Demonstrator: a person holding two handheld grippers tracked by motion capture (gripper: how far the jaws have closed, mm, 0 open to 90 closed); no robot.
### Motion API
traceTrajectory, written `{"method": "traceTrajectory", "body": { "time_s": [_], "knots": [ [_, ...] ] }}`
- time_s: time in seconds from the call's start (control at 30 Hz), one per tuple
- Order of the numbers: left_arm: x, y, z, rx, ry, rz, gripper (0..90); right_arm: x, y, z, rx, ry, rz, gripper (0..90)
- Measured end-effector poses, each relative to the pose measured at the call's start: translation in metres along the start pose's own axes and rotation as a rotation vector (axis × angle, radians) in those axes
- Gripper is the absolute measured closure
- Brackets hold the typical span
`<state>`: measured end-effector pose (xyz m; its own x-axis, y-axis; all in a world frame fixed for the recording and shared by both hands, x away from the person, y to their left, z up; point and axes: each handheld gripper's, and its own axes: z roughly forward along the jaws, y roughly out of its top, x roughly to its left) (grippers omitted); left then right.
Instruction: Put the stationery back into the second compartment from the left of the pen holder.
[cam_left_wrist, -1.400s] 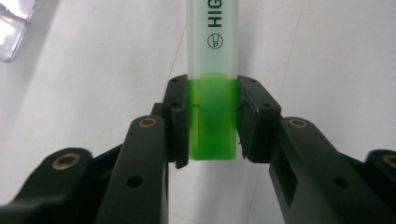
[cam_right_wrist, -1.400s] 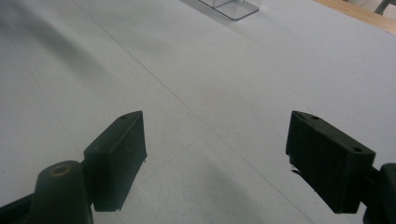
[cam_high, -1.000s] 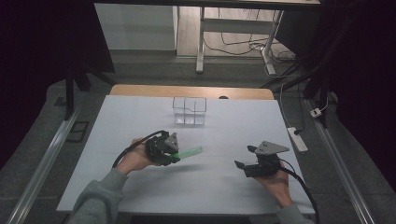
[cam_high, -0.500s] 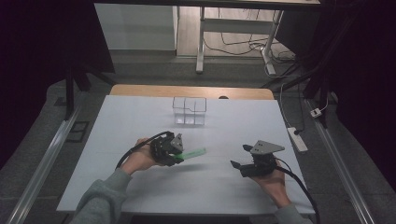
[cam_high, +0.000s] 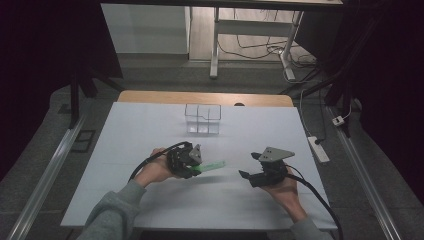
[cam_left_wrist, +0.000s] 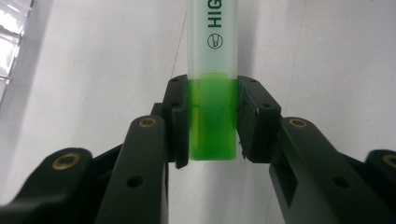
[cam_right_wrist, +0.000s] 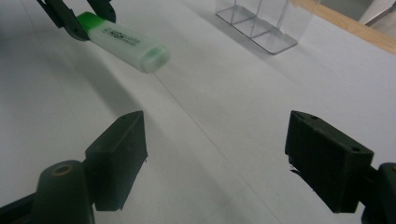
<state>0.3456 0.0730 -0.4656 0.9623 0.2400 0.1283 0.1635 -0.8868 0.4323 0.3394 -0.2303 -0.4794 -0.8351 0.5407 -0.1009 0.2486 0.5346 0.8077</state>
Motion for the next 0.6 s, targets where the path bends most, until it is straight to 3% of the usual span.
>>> {"method": "traceTrajectory", "body": {
  "time_s": [0.1,0.2,0.6],
  "knots": [
    [-0.002,0.001,0.002,-0.013,-0.001,-0.009,67.0,0.002,0.005,0.005,0.007,0.018,-0.012,20.5],
    [-0.002,0.004,0.003,0.004,-0.004,0.015,67.0,0.005,0.009,0.01,0.003,0.043,-0.017,20.4],
    [-0.004,0.009,0.009,0.011,-0.014,0.028,67.0,0.012,0.021,0.024,0.046,0.078,-0.067,20.9]
  ]
}}
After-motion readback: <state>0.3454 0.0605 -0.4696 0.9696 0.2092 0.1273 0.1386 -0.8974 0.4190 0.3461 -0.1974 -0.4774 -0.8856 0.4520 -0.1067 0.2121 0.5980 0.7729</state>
